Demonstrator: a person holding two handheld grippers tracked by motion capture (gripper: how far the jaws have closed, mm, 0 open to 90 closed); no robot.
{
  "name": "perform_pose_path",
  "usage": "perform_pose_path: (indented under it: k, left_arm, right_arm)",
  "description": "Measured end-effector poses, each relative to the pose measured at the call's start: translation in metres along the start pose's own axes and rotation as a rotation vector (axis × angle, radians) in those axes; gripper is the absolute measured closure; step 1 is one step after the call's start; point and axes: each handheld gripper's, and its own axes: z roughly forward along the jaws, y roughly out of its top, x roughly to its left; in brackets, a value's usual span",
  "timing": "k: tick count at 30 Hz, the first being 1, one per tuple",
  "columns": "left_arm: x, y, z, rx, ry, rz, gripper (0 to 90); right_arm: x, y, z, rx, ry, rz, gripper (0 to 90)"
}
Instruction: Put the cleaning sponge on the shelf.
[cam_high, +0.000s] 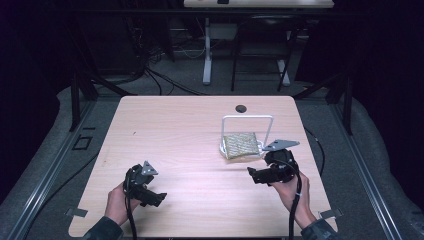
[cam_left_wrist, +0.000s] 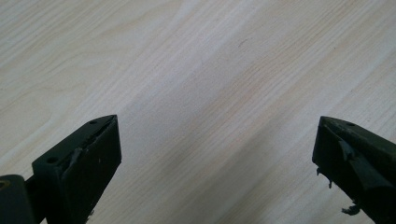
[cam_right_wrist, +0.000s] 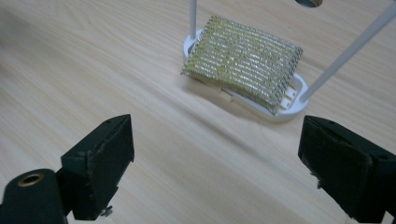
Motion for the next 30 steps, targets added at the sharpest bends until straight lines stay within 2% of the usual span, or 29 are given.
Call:
perform_pose_path:
  k: [5,10,18,20,24,30]
  left_arm:
    - [0.000,0.000,0.002,0.007,0.000,0.002,1.3]
    - [0.000,0.000,0.004,0.015,-0.004,0.004,1.3]
    - [-0.001,0.002,0.010,0.040,-0.016,0.004,1.3]
    - [-0.001,0.002,0.010,0.037,-0.011,0.005,1.3]
    - [0.000,0.002,0.011,0.045,-0.010,0.003,1.3]
    - [0.000,0.002,0.010,0.036,-0.012,0.005,1.3]
  right_arm:
    - [-0.004,-0.020,-0.010,0.014,-0.001,-0.003,9.0]
    - [-0.007,-0.042,-0.016,0.062,-0.012,-0.017,7.9]
    - [-0.016,-0.079,-0.012,0.104,-0.002,0.008,7.4]
    - [-0.018,-0.087,-0.009,0.129,-0.002,0.012,7.4]
    - [-0.020,-0.096,-0.002,0.174,-0.007,0.007,7.2]
    - [-0.023,-0.098,0.002,0.207,-0.010,-0.005,6.3]
